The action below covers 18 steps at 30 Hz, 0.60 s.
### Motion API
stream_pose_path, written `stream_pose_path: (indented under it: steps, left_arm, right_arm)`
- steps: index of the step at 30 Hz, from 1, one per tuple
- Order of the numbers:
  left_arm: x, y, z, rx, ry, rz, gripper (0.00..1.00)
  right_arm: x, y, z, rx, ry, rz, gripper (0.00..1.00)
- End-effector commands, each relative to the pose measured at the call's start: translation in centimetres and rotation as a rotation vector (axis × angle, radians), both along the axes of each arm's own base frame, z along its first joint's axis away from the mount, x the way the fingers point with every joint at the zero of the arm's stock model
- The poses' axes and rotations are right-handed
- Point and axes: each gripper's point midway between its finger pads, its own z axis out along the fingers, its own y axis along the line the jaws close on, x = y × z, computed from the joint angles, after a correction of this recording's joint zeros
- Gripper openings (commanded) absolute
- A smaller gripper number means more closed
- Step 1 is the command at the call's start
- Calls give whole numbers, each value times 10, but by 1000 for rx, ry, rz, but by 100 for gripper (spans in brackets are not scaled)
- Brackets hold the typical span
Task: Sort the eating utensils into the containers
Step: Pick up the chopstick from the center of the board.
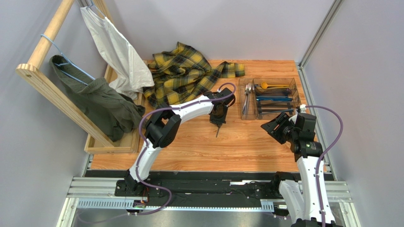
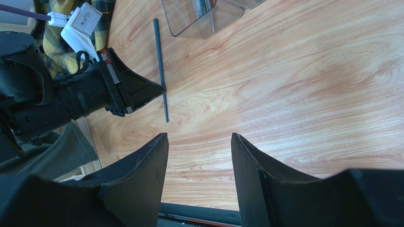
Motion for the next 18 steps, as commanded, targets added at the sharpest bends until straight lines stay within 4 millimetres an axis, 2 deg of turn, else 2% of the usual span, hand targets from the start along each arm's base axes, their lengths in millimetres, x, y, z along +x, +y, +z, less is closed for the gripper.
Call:
stream_pose_path:
  steps: [1, 2, 3, 4, 6, 8, 9, 11, 12, 13, 15, 17, 18]
  left_arm:
    - [-14, 28, -41, 134, 48, -13, 0]
    - [-14, 30, -39, 136, 39, -15, 0]
    - [-11, 26, -28, 108, 10, -21, 0]
    - [-14, 31, -30, 115, 9, -29, 0]
    - [-10, 34, -17, 103, -32, -39, 0]
    - [-15, 41, -13, 110, -45, -55, 0]
    - [-13, 42, -1, 91, -69, -52, 0]
    - [-18, 47, 2, 86, -76, -59, 0]
    - [-18, 48, 12, 67, -96, -58, 0]
    - [-23, 54, 10, 74, -92, -63, 0]
    - [-24, 54, 23, 44, -124, -70, 0]
    - [-29, 61, 23, 49, -127, -72, 0]
    - [-29, 61, 32, 29, -142, -76, 0]
  right_arm:
    - [-1, 2, 3, 11, -23, 4, 55]
    - [-1, 3, 2, 14, -21, 4, 54]
    - [-1, 5, 2, 21, -23, 11, 55]
    - [-2, 6, 1, 28, -18, 14, 55]
    - [-1, 8, 1, 42, -22, 23, 55]
    - [-2, 9, 1, 49, -22, 27, 55]
    - [-1, 11, 2, 53, -30, 34, 55]
    - [-2, 13, 3, 62, -34, 41, 55]
    - [-2, 16, 6, 71, -56, 60, 55]
    - [-2, 18, 8, 78, -70, 70, 59]
    - [-3, 21, 11, 94, -96, 80, 65]
    - [-3, 24, 15, 108, -122, 95, 67]
    - [-5, 27, 17, 116, -131, 107, 68]
